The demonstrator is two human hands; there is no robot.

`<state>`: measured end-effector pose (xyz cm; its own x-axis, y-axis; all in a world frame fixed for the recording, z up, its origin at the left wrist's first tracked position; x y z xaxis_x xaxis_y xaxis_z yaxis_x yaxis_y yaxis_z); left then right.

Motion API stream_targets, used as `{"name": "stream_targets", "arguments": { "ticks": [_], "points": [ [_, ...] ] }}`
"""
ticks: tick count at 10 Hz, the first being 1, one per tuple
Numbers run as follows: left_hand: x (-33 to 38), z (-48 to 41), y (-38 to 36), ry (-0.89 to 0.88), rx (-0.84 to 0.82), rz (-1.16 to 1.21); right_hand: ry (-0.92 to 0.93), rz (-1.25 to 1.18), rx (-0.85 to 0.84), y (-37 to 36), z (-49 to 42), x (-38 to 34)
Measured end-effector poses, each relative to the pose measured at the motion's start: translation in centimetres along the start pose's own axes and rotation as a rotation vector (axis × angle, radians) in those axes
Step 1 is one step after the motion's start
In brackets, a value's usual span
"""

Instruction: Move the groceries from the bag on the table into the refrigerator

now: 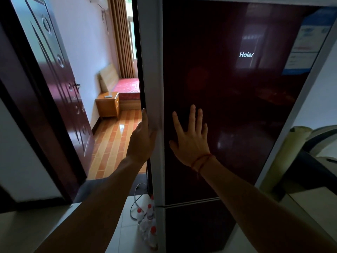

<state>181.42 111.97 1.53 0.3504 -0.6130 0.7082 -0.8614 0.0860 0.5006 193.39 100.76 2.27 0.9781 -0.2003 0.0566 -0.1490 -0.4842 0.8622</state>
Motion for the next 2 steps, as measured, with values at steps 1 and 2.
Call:
{"name": "stream_targets", "arguments": {
  "ticks": [1,2],
  "points": [
    [0.8,0.4,0.8,-0.024,0.015,-0.083,0.021,-0.04,-0.024,0.9,0.3,0.1],
    [1.7,1.2,1.8,-0.006,0.042,-0.199,0.028,-0.072,-0.067,1.9,0.6,0.4]
  ]
}}
Point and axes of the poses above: each hand's wrist, its own z-axis away from the middle knuckle, its own y-axis out of the back of the hand, x = y × z, the point moved 8 cm from there along -z, towards the middle knuckle, and after that the axes turned 13 degrees about y, right-handed, at the moved point
